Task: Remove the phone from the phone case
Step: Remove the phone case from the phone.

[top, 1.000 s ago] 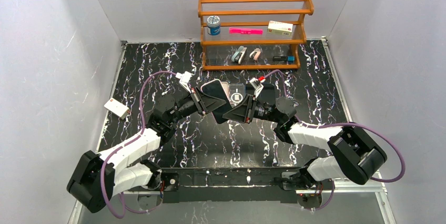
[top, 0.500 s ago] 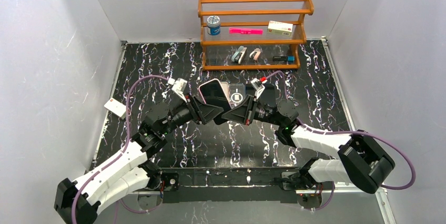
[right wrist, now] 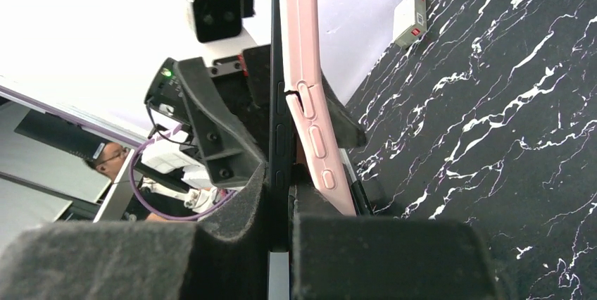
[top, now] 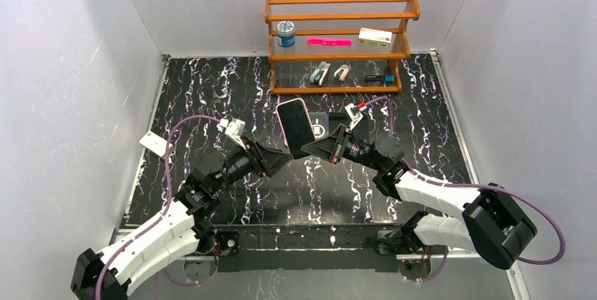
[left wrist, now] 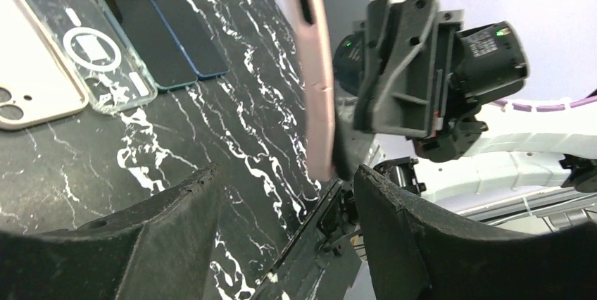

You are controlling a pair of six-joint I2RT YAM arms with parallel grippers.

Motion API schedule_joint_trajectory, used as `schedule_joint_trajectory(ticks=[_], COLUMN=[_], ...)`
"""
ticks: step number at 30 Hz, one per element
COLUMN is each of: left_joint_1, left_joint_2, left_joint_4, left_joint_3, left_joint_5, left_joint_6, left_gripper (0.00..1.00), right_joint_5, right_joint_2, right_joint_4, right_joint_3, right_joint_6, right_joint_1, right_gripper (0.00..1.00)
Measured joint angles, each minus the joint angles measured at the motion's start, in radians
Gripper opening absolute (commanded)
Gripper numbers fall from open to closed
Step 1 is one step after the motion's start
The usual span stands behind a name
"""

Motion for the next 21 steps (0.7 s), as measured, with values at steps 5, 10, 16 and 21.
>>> schedule_joint_trajectory(ticks=[5,10,16,21], left_joint_1=[0.0,0.0,-0.001,0.0], left_joint_2=[0.016,0.034,0.076,0.112], left_joint_4=[0.026,0.051,0.103,0.142], left_joint_3=[-0.035,-0.053,-0.055,-0.055], left_joint_5=[0.0,0.001,0.013,0.024], left_joint_6=[-0.018,-0.028,-0.05,-0.07], left_gripper=[0.64,0.64,0.64,0.63], right_joint_5=[0.02,0.021,0.021,0.018], right_joint_2=[-0.018,-0.029,-0.029,-0.029], right_joint_4=[-0.005,-0.005,-0.003,0.001], right_joint_3=[-0.008,-0.012,-0.012,-0.012], right_joint_6=[0.002,0.003,0.004,0.004], right_joint_1=[-0.003,-0.003,-0.003,-0.007], right_gripper=[0.01,0.01,0.01,0.01])
